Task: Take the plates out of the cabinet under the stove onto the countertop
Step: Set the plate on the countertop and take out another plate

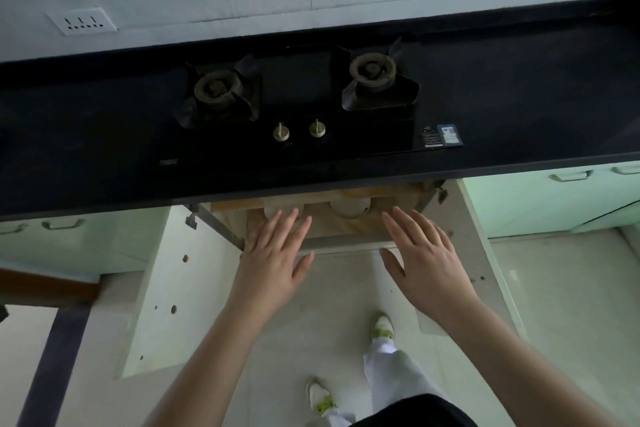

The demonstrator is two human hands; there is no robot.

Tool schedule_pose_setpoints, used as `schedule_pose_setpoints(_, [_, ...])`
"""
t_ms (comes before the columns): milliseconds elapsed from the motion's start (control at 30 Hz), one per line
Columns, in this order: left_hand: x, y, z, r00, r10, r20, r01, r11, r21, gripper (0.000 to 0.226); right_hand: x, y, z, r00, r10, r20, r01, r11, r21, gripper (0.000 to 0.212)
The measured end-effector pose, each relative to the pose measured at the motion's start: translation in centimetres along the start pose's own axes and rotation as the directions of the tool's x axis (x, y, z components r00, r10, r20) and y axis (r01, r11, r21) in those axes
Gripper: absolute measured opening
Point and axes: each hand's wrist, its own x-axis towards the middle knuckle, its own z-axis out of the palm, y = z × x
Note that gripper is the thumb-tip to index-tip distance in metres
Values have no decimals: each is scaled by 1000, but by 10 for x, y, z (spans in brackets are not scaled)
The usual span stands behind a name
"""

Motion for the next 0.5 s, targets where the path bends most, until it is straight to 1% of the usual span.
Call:
schedule_pose_setpoints(100, [17, 0, 10, 1000, 13, -21, -13, 1000, 7, 61, 13, 5, 16, 999, -20, 40, 20, 1000, 6, 57])
schedule_pose_setpoints(267, [52, -4, 43, 1000, -2, -24, 2, 1000, 17, 59, 58, 28, 46, 993, -64, 101, 61, 997, 40, 58])
schedule_pose_setpoints(367, [71, -4, 70, 999, -32, -8, 32, 999, -18, 58, 77, 43, 65, 996, -52, 68, 48, 996, 70, 58])
schedule_pose_setpoints(500, [94, -6, 111, 1000, -8, -22, 8, 1000, -3, 57, 91, 52, 105, 997, -41, 64, 36, 997, 75, 58])
